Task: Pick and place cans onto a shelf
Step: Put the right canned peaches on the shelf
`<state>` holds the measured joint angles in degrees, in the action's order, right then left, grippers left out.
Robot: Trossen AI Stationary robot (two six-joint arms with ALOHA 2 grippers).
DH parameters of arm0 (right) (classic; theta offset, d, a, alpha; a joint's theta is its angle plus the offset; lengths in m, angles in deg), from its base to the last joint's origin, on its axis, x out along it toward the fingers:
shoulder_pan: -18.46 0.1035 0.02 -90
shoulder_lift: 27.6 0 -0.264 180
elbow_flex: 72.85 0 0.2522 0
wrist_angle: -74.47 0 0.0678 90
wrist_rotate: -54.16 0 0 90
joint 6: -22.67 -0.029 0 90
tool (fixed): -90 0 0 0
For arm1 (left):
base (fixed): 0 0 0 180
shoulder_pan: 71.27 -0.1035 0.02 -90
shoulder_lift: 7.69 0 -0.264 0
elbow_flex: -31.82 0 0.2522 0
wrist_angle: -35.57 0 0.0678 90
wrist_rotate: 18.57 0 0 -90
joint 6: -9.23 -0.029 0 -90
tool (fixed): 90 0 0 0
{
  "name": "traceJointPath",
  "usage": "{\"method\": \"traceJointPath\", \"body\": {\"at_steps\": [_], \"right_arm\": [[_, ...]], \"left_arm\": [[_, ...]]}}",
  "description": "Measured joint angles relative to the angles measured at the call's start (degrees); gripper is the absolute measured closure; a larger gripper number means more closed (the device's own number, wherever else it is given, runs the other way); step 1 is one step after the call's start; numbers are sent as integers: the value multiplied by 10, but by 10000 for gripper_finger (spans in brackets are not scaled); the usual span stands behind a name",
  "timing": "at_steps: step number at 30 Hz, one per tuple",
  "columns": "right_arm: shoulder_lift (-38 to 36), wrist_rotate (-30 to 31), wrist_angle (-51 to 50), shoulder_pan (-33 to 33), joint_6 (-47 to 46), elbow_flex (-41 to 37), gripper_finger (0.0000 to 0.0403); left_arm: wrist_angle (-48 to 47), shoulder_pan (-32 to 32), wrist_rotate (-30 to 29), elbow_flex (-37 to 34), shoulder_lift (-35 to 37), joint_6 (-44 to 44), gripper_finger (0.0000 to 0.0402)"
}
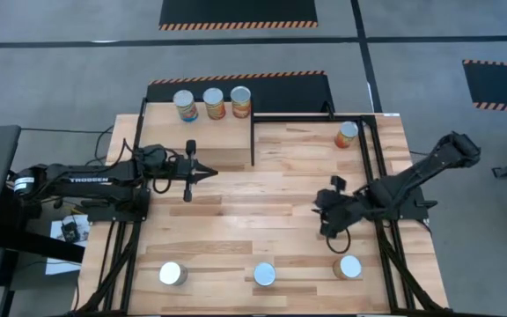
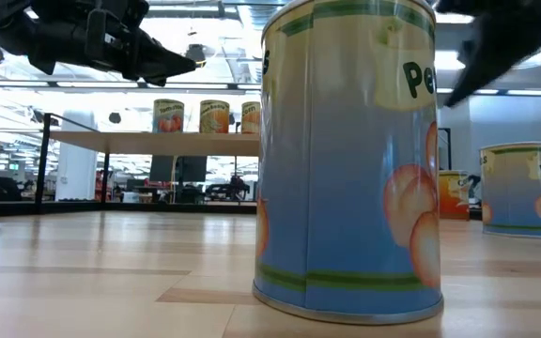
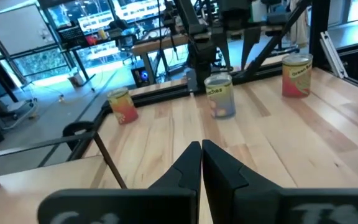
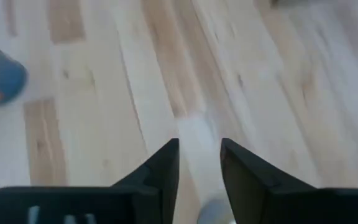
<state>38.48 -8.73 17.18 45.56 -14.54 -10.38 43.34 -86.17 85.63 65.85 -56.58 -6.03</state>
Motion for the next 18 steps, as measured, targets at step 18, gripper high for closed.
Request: {"method": "traceJointPath", "body": {"at_steps": [18], "right_arm": [[95, -31, -175, 19, -222, 12, 285]], "left_arm": [[2, 0, 0, 0, 0, -5, 397]]}}
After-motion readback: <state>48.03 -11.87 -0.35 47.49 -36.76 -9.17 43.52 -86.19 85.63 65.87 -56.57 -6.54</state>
